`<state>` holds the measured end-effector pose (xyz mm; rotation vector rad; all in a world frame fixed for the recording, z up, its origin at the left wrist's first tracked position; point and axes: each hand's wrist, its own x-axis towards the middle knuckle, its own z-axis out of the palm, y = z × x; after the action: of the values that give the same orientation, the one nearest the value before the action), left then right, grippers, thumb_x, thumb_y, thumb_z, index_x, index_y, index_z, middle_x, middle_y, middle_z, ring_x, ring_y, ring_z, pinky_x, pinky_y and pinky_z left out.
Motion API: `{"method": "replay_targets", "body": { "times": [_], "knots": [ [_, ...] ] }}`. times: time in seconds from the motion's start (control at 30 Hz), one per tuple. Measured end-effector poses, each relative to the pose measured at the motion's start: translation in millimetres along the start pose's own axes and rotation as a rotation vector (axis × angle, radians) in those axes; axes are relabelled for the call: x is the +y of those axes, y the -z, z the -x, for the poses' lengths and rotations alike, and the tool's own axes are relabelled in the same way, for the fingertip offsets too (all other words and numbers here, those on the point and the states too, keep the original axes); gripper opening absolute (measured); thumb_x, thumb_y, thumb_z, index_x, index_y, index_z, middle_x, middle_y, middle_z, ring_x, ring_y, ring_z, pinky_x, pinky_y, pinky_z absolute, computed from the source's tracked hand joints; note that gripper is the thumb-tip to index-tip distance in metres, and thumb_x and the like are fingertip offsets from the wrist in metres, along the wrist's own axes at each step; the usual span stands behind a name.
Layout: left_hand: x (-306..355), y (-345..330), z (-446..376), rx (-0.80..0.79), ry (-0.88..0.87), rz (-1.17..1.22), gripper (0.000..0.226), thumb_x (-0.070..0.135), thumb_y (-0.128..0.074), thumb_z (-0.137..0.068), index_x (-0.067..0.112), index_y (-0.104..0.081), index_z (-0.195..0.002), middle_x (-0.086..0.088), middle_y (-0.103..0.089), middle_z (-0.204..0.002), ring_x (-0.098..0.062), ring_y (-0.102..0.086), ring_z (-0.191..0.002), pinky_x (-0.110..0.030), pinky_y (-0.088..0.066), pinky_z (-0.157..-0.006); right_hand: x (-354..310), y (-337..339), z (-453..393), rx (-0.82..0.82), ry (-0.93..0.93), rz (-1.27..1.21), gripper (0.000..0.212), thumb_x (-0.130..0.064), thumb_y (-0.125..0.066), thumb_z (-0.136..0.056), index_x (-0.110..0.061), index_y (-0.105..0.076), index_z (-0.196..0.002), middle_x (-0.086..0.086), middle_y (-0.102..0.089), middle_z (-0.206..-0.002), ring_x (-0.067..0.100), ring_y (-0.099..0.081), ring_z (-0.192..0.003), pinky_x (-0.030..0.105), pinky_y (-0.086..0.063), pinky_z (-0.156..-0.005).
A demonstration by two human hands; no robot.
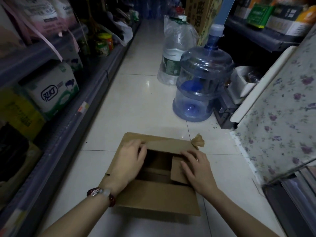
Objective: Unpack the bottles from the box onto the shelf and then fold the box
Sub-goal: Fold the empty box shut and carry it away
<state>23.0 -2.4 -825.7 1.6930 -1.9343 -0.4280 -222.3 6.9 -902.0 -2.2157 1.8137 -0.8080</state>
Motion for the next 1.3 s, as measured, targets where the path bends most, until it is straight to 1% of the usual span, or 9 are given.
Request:
{"method": "replay_targets", "body": {
  "times": [0.1,0.17,0.3,0.43,0.6,0.77,1.0,1.13,1.3],
  "knots": [
    [-8.3,0.8,-11.7,-0.233,-0.031,-0.077,0.047,0.038,-0.034,-0.101,0.018,-0.043,-0.142,-0.003,-0.037,-0.153,-0.019,-0.026,-0.144,-0.03,-0.017,-0.118,-1.5,2.1,3.3,-0.043,-0.03,-0.029,0.073,-0.068,-0.017,-0.09,-0.021,-0.058,-0.128,0.002,-0.052,-0.126,0.019,-0.045,-0.12,0.026,-0.032,-0.102],
    [-16.6,-0.3,-15.4,-0.4,0.037,-0.091,0.052,0.044,-0.028,-0.101,0.022,-0.032,-0.148,0.001,-0.021,-0.159,-0.019,-0.01,-0.149,-0.038,-0.008,-0.121,-4.3,3.6,2.8,-0.088,-0.063,-0.044,0.076,-0.071,-0.017,-0.087,-0.022,-0.054,-0.131,0.0,-0.048,-0.13,0.016,-0.04,-0.123,0.024,-0.029,-0.104],
    [-31.4,-4.9,-10.2,-0.579,0.174,-0.098,0.06,0.053,-0.016,-0.099,0.025,-0.021,-0.151,0.004,-0.01,-0.162,-0.019,-0.003,-0.15,-0.046,-0.005,-0.121,-17.8,3.0,4.1,-0.156,-0.131,-0.072,0.063,-0.061,-0.028,-0.09,-0.022,-0.052,-0.133,0.0,-0.043,-0.137,0.018,-0.035,-0.129,0.032,-0.027,-0.11],
    [-29.1,-8.6,-7.4,-0.552,0.192,-0.104,0.06,0.051,-0.017,-0.099,0.021,-0.021,-0.151,0.001,-0.013,-0.161,-0.02,-0.006,-0.15,-0.047,-0.008,-0.121,-37.7,8.4,19.3,-0.178,-0.173,-0.194,0.072,-0.065,-0.023,-0.084,-0.022,-0.047,-0.137,-0.001,-0.037,-0.145,0.016,-0.027,-0.137,0.037,-0.022,-0.116],
    [-24.3,-5.1,-6.3,-0.542,0.191,-0.051,0.059,0.047,-0.018,-0.101,0.015,-0.024,-0.151,-0.002,-0.017,-0.16,-0.019,-0.011,-0.149,-0.031,-0.004,-0.119,-56.7,15.9,54.7,-0.225,-0.123,-0.287,0.068,-0.07,-0.028,-0.083,-0.032,-0.043,-0.138,-0.012,-0.029,-0.15,0.004,-0.011,-0.144,0.028,-0.012,-0.118],
    [-26.3,-2.6,-3.6,-0.545,0.158,-0.03,0.058,0.045,-0.018,-0.102,0.015,-0.025,-0.15,-0.002,-0.019,-0.16,-0.018,-0.012,-0.149,-0.028,-0.005,-0.118,-58.2,20.5,77.0,-0.295,-0.047,-0.207,0.074,-0.083,-0.018,-0.077,-0.044,-0.033,-0.138,-0.023,-0.019,-0.149,0.002,0.002,-0.146,0.04,-0.007,-0.122],
    [-50.4,1.8,7.1,-0.501,0.042,-0.156,0.056,0.051,-0.02,-0.099,0.03,-0.025,-0.15,0.007,-0.017,-0.16,-0.013,-0.01,-0.149,-0.035,-0.007,-0.121,-51.8,21.6,76.7,-0.295,0.113,-0.03,0.082,-0.082,-0.028,-0.077,-0.034,-0.035,-0.144,-0.01,-0.027,-0.154,0.01,-0.004,-0.147,0.042,-0.003,-0.121],
    [-66.9,13.9,9.7,-0.448,0.011,-0.167,0.08,0.076,-0.006,-0.082,0.036,-0.026,-0.149,0.009,-0.019,-0.159,-0.012,-0.017,-0.147,-0.038,-0.016,-0.121,-45.2,22.5,67.8,-0.297,0.156,0.0,0.085,-0.083,-0.033,-0.077,-0.031,-0.038,-0.144,-0.01,-0.029,-0.152,0.009,-0.006,-0.146,0.04,-0.002,-0.121],
    [-69.6,16.9,5.5,-0.457,0.043,-0.204,0.053,0.053,-0.023,-0.098,0.034,-0.033,-0.146,0.011,-0.024,-0.158,-0.013,-0.023,-0.145,-0.035,-0.02,-0.118,-40.4,20.8,56.1,-0.301,0.149,0.008,0.085,-0.082,-0.033,-0.076,-0.029,-0.039,-0.142,-0.005,-0.034,-0.151,0.013,-0.015,-0.146,0.045,-0.011,-0.121]
  ]
}}
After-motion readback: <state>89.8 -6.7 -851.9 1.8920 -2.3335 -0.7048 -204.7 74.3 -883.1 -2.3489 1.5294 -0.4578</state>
